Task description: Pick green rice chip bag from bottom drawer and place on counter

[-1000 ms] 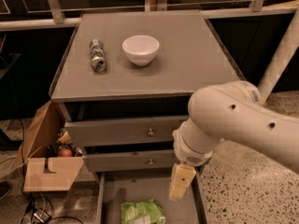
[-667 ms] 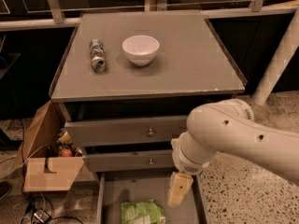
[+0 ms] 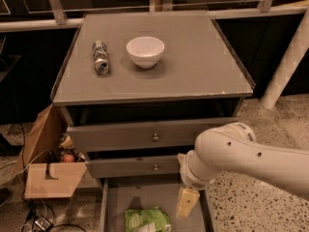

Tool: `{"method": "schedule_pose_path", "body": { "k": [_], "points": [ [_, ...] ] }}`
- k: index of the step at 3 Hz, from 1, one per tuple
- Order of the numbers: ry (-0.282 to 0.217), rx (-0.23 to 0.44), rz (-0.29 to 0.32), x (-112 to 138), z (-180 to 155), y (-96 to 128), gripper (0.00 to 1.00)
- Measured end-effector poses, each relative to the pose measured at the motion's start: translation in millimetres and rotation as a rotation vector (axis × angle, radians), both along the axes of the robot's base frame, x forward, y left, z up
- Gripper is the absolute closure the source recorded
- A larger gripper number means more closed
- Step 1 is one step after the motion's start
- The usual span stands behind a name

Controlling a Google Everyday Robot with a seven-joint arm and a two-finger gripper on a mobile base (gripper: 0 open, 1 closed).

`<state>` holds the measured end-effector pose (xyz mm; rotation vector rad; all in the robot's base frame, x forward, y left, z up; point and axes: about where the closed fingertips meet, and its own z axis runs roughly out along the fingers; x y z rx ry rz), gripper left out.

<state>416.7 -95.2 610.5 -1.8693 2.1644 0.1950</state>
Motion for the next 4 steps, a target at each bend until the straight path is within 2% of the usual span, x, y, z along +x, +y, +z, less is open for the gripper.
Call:
{"method": "schedule_pose_path", "body": {
  "k": [1,2,3,4],
  "points": [
    [0.014,-0.014,0.003,3.1,-32.2,-0.2,0.0],
    [-0.035,0.014,0.046,15.1,-108.2,-4.6,0.0],
    [-0.035,0.015,0.047,14.8,-108.5,-4.3,0.0],
    [0.003,0.04,0.065,0.4,-137.8,14.4,0.0]
  ]
}}
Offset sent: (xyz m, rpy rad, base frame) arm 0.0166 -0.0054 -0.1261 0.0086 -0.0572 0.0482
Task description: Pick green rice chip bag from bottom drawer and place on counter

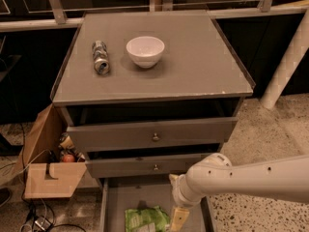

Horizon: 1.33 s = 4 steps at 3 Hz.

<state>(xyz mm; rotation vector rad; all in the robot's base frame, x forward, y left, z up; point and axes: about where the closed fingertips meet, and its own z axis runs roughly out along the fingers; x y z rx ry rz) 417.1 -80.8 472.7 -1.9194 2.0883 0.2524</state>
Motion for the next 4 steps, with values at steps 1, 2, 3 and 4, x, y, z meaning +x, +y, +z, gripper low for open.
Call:
{"method": "schedule_pose_path", "body": {
  "k": [1,2,3,4],
  "points": [
    [0.019,0.028,0.024,-4.8,-27.0,25.4,0.0],
    [0.03,0.046,0.039,1.0,-49.8,42.8,0.0],
    [0.061,0.043,0.028,13.6,-76.8,54.6,0.0],
    [0.093,0.004,-0.013,24.1,-103.6,56.4,0.0]
  ]
}}
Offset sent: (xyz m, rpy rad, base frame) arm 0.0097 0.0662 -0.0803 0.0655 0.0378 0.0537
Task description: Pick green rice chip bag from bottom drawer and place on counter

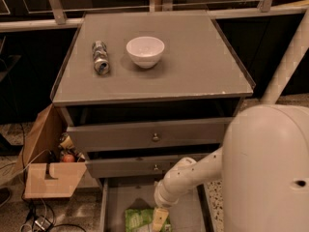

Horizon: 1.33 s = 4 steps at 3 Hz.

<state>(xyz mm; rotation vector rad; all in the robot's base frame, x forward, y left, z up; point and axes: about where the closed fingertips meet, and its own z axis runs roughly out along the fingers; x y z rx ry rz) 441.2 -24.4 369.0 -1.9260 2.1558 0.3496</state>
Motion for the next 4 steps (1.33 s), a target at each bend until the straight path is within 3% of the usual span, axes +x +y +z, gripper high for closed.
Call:
{"method": "schedule_pose_path", "body": {
  "k": [1,2,4],
  "points": [
    [0.024,-0.028,-0.042,5.9,-16.1,1.2,0.0],
    [0.039,-0.016,-0.043,0.9,-21.5,1.8,0.0],
    [0.099,0.029,-0.012,-10.8,-84.6,-9.5,0.0]
  ]
}}
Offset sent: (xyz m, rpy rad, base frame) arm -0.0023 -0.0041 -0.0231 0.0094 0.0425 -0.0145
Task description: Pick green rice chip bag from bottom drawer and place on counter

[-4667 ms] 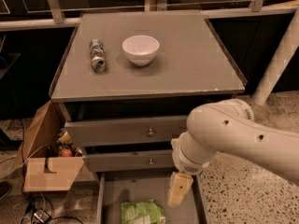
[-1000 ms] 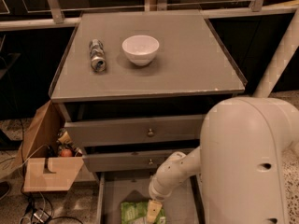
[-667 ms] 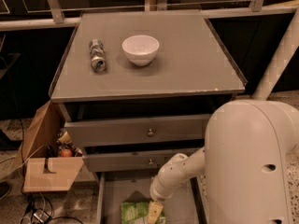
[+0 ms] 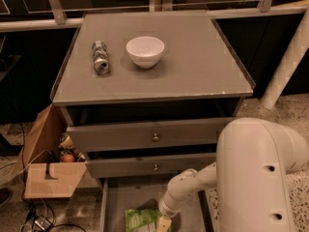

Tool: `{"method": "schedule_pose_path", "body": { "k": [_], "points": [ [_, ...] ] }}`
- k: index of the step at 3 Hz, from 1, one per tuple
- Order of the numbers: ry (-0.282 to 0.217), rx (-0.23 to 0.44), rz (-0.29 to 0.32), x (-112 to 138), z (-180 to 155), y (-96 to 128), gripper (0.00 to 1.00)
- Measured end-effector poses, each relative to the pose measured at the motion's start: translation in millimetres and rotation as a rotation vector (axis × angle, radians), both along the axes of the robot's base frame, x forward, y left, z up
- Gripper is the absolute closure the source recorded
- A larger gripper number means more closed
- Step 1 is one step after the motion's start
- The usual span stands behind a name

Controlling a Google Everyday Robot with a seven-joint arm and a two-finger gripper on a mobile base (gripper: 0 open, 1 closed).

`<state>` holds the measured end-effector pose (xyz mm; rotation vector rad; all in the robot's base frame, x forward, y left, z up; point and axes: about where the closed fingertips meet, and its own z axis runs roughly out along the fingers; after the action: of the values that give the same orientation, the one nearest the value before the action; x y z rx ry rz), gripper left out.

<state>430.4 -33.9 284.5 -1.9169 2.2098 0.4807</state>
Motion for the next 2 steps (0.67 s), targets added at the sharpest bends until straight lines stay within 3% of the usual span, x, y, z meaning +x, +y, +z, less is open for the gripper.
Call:
{"method": "schedule_pose_path", "body": {
  "k": [1,2],
  "points": [
    [0.041,0.017,0.001,-4.8,-29.9,-3.3,0.0],
    [0.043,0.019,0.005,-4.5,-33.3,-2.6,0.0]
  ]
}}
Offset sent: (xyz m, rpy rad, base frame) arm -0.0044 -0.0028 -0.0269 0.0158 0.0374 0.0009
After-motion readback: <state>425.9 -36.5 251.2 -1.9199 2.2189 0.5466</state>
